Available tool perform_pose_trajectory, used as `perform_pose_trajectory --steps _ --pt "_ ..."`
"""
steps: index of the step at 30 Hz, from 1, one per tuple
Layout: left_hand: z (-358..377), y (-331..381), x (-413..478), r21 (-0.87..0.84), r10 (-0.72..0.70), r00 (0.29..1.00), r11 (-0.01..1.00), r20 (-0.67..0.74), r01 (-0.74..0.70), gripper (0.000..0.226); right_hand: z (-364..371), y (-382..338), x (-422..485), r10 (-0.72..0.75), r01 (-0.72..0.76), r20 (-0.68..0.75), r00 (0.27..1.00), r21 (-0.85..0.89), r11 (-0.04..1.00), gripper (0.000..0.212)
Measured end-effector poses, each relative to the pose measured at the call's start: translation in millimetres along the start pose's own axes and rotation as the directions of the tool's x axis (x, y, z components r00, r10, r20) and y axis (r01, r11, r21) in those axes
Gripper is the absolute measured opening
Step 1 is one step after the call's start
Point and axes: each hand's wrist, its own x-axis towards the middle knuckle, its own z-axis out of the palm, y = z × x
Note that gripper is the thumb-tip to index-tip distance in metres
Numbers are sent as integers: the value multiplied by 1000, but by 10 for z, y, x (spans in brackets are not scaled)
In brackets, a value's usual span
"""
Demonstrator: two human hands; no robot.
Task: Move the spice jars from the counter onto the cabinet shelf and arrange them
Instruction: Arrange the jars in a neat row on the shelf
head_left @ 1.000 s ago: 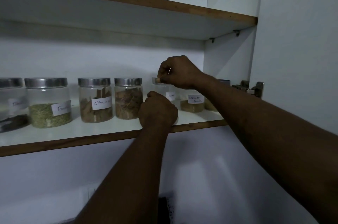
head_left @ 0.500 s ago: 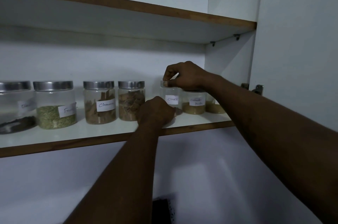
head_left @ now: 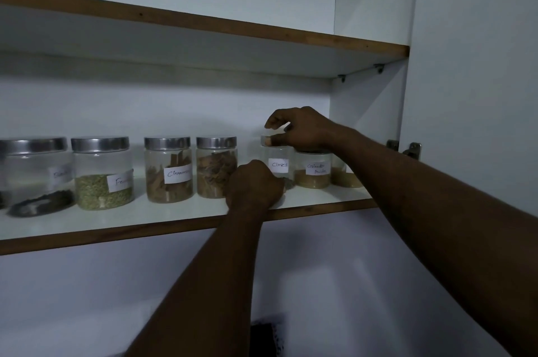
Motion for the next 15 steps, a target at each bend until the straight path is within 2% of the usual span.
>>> perform_pose_trajectory --steps 2,6,10,15 --pt "-32 -10 -74 -10 -6 1000 1000 -24 6 39 -26 -37 -2 2 -2 -33 999 1 1000 54" --pt "-160 -157 -215 -10 -32 995 999 -96 31 22 7 -277 28 -76 82 -57 995 104 991 56" --pt "-310 -408 -275 28 -43 983 998 -177 49 17 152 -650 111 -149 142 38 988 149 979 56" --pt "-382 -507 -229 38 -2 978 999 -207 11 28 362 -882 224 -166 168 194 967 6 986 50"
